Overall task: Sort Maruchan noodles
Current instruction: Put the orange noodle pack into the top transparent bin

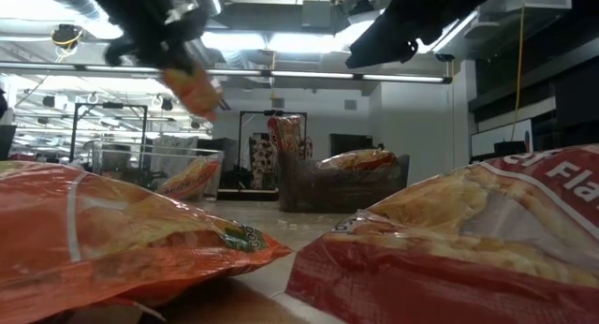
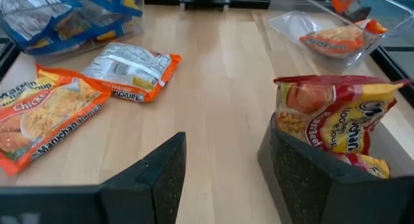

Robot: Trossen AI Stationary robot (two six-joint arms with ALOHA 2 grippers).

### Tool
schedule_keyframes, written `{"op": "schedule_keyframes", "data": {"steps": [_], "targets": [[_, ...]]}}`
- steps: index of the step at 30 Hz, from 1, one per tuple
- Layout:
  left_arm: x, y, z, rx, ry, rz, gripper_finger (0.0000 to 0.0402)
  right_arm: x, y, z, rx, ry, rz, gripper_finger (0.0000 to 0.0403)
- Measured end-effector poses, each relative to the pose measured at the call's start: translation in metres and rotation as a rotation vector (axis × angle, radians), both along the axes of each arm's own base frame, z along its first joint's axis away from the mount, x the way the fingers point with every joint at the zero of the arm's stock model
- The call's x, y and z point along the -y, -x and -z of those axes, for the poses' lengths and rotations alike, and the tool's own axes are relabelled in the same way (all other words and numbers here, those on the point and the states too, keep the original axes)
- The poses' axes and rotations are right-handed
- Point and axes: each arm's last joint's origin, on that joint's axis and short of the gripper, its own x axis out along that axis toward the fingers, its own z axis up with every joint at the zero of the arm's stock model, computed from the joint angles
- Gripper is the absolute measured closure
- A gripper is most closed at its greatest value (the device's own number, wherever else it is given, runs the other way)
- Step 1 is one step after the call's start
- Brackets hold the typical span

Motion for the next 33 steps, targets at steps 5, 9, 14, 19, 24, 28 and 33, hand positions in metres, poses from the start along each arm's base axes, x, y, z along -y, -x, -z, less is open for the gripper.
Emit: {"op": "schedule_keyframes", "data": {"steps": [5, 9, 14, 19, 24, 28, 33], "targets": [[-0.013, 0.036, -0.005, 0.011, 0.057, -0.126, 0.0324, 0.000, 0.002, 0.003, -0.029, -0.007, 0.001, 0.0196], [-0.019, 0.059, -0.014, 0.042, 0.045, -0.185, 0.0324, 0.000, 0.002, 0.003, -0.032, -0.009, 0.003, 0.0196], [-0.028, 0.074, -0.008, 0.022, 0.079, -0.214, 0.0324, 0.000, 0.001, 0.002, -0.026, -0.010, 0.003, 0.0196], [-0.037, 0.084, 0.017, 0.003, 0.141, -0.281, 0.0324, 0.000, 0.002, 0.003, -0.028, -0.012, -0.001, 0.0196], [-0.043, 0.088, 0.049, 0.011, 0.226, -0.281, 0.0324, -0.001, 0.002, 0.003, -0.033, -0.023, -0.019, 0.0196], [-0.047, 0.091, 0.068, 0.061, 0.231, -0.297, 0.0324, -0.001, 0.002, 0.003, -0.033, -0.023, -0.019, 0.0196], [-0.055, 0.093, 0.086, 0.139, 0.225, -0.269, 0.0324, -0.001, 0.001, 0.002, -0.029, -0.024, -0.020, 0.0196]]}}
